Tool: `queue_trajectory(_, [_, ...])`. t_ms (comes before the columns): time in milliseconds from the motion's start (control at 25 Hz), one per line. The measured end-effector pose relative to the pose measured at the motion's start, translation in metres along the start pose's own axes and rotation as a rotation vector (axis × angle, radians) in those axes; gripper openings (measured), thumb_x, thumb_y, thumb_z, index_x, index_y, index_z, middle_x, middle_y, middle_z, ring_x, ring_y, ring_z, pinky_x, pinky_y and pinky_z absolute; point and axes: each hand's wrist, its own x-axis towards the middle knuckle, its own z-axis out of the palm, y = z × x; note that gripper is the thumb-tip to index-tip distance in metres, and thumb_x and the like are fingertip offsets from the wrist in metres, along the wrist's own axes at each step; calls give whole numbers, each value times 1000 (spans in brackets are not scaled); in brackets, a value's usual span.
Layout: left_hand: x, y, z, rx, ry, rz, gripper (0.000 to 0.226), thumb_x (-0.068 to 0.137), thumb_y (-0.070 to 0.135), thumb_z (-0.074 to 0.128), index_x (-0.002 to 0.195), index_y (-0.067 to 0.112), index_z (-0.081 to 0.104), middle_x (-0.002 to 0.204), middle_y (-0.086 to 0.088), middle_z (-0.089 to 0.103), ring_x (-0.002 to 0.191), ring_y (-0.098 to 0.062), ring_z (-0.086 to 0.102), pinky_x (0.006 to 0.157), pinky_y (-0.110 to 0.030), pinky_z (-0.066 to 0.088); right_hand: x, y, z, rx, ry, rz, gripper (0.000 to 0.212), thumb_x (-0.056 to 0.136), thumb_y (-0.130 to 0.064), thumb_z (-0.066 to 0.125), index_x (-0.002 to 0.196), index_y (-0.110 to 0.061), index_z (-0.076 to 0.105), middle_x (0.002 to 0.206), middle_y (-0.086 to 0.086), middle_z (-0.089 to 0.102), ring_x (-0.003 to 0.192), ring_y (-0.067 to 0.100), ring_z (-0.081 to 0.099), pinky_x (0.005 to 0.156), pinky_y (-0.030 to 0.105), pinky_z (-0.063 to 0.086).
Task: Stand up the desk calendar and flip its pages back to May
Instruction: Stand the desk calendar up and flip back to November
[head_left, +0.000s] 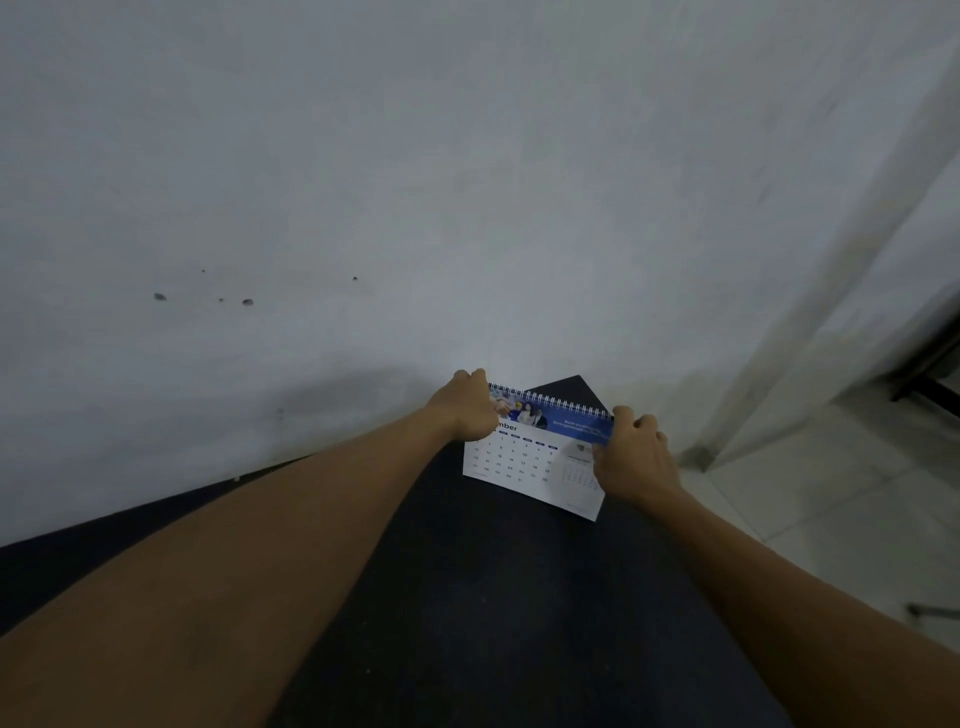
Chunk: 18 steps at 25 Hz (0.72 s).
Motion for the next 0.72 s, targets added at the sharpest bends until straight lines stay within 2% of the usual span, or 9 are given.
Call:
queue_trajectory(120, [0,-7,5,-95,4,8,48,85,5,54,130,0,38,126,-23,51,110,-36,55,86,-45,50,2,1,4,158,-36,44,62,88,-17,61,139,-18,26,133,17,45,113,34,54,79,39,50])
queue_trajectory(240, [-2,-15,7,-198,3,-2,42,83,2,53,123,0,40,116,-22,56,105,-35,58,86,-49,53,2,0,8,292,-13,91,68,88,-15,62,143,-17,22,135,16,47,112,34,56,77,37,49])
queue_trajectory(320, [-6,-18,9,-239,15,-9,41,82,1,54,121,-1,42,111,-20,56,93,-27,59,73,-43,54,1,-1,11,369,7,148,67,87,-15,64,141,-13,25,134,15,51,113,32,57,77,36,50])
queue_trajectory(360, [-8,-17,11,-247,26,-11,42,82,1,54,122,-2,42,110,-20,55,86,-22,57,65,-36,50,1,-1,13,401,17,169,62,87,-14,65,137,-13,29,132,14,53,112,32,58,75,34,49])
queue_trajectory(400, [-10,-17,12,-258,33,-12,43,82,2,54,123,-3,42,113,-22,54,86,-22,56,64,-32,46,1,-2,13,425,23,182,56,87,-14,64,133,-13,33,131,14,54,111,31,58,73,33,49])
queue_trajectory(520, [-16,-19,14,-330,72,-19,39,82,3,55,120,-3,47,120,-22,56,100,-31,60,70,-35,48,-2,-5,15,488,40,194,49,87,-14,64,129,-12,37,126,14,57,109,31,60,75,35,51])
queue_trajectory(600, [-23,-24,14,-374,95,-29,34,82,2,56,115,-1,49,119,-22,57,103,-33,60,77,-41,54,-6,-9,18,522,54,204,51,87,-14,65,129,-11,37,124,15,58,108,31,60,76,36,52])
queue_trajectory(720, [-39,-38,15,-421,108,-48,34,81,-1,55,115,0,50,121,-23,56,106,-36,60,87,-50,56,-18,-19,24,557,63,200,51,85,-12,67,128,-10,39,124,15,58,110,31,60,78,37,52])
